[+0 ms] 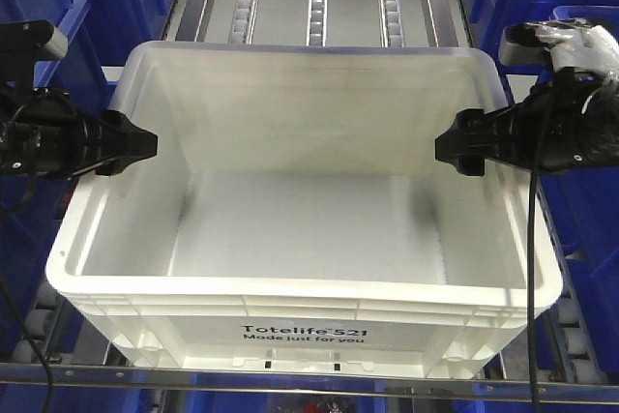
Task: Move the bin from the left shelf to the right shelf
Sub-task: 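Lower both grippers onto the white tote's side rims, then close both grippers on the tote's side rims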
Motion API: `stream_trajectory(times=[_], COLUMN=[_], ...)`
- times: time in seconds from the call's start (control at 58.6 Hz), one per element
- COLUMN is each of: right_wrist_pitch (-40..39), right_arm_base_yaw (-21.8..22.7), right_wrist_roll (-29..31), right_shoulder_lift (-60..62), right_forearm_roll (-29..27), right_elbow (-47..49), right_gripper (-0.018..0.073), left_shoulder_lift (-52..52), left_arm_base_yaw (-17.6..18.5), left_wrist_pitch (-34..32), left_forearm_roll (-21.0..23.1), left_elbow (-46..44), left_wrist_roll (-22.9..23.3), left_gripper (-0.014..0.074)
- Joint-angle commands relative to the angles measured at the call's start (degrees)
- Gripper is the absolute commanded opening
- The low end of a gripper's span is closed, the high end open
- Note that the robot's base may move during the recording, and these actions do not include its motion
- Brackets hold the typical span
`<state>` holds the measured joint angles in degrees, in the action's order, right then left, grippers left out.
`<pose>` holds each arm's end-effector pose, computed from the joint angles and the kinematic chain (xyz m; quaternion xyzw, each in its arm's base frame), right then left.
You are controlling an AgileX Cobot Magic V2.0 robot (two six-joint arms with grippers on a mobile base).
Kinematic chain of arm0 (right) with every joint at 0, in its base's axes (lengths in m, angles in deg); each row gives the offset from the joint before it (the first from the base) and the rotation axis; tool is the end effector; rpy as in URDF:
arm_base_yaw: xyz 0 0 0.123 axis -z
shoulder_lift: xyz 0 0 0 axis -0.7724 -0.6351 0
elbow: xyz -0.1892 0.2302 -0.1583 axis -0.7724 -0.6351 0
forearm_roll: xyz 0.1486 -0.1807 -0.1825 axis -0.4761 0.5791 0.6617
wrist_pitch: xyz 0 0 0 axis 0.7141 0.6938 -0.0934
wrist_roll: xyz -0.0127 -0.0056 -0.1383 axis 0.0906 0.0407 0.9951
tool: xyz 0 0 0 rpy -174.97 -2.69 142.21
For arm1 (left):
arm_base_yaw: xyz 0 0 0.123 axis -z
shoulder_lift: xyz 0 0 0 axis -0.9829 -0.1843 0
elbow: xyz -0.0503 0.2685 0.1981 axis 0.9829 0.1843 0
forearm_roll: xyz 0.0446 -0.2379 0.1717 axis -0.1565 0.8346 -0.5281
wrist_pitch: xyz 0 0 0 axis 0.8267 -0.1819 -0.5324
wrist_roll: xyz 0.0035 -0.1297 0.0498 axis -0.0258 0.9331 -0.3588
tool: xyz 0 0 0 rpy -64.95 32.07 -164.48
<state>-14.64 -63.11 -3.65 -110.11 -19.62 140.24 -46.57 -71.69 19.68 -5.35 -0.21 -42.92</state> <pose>0.3309 0.0916 0.3170 -0.0795 0.9232 0.1163 0.3575 0.3353 -0.0877 0.3103 0.0695 0.9060 -0.1880 0.3727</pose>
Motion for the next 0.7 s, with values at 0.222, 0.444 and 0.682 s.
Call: stream_trajectory(times=[0.222,0.444,0.682], right_wrist_pitch=[-3.03,-2.97,-2.85], right_arm_base_yaw=[0.00,0.00,0.00], right_wrist_roll=[0.07,0.07,0.07], right_shoulder_lift=[1.20,0.40,-0.78], right_forearm_roll=[0.11,0.11,1.59], right_elbow=[1.98,1.98,1.98], right_gripper=[0.0615,0.0603,0.0594], left_shoulder_lift=[1.47,0.42,-0.77], left_arm_base_yaw=[0.36,0.36,0.36], left_wrist_pitch=[-3.20,-2.90,-1.86], left_forearm_roll=[1.11,0.92,1.37], left_elbow=[-1.95,-1.95,-1.95], left_wrist_roll=[0.43,0.54,0.54], left_gripper=[0.0428,0.0428,0.0428])
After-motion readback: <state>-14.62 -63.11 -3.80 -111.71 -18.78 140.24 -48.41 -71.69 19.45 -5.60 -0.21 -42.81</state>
